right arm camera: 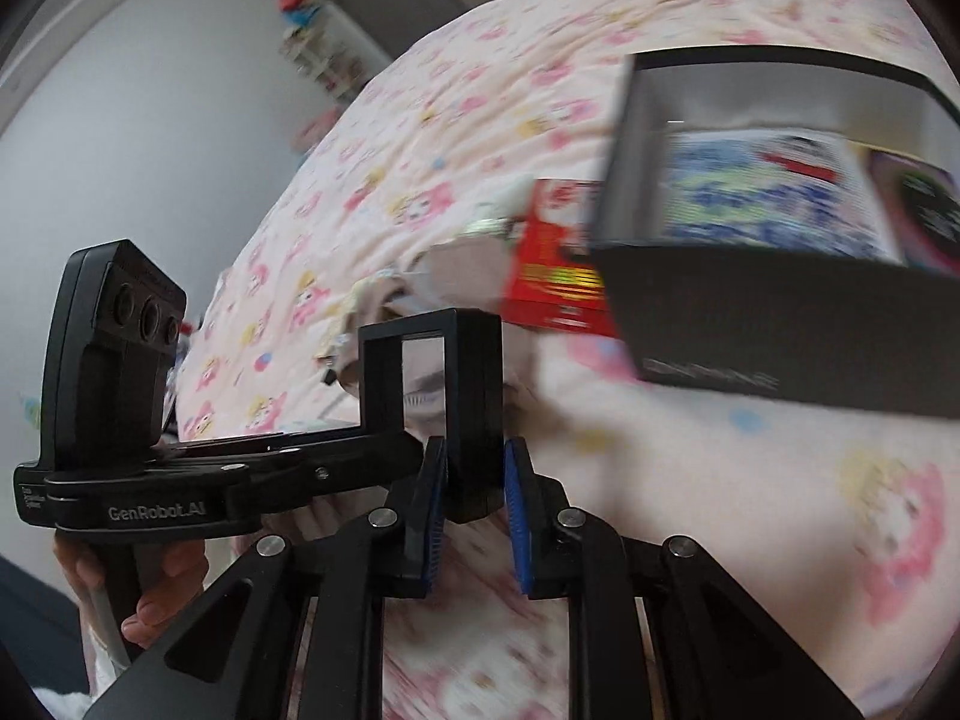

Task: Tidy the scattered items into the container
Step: 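Grasp the small black square frame with the right gripper and lift it, then carry the black frame over the shoebox with the right gripper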

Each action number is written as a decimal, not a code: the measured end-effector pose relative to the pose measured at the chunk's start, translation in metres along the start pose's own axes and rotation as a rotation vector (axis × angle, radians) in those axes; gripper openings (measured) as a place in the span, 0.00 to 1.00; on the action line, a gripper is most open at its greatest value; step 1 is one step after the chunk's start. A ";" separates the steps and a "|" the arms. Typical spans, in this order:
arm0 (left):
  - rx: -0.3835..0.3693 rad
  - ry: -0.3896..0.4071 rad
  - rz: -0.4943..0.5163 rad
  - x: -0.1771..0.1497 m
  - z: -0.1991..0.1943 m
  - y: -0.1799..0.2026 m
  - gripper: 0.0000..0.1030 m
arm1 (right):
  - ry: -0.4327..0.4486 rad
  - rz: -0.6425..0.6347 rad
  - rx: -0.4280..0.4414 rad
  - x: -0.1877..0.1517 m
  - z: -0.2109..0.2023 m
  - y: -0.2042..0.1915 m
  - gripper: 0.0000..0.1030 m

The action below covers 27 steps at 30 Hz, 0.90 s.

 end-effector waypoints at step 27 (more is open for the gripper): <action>0.068 -0.057 0.067 -0.023 0.077 0.038 0.27 | -0.035 0.208 -0.036 -0.044 -0.007 0.109 0.16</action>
Point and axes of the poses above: each gripper's, at about its wrist camera, not at the fingertips, and z roughly the way its jaws point, y to its right, x to its top, the point moved 6 cm from there along z, roughly the way its jaws point, and after that the axes turned 2 degrees about y, right-handed, at the moved point
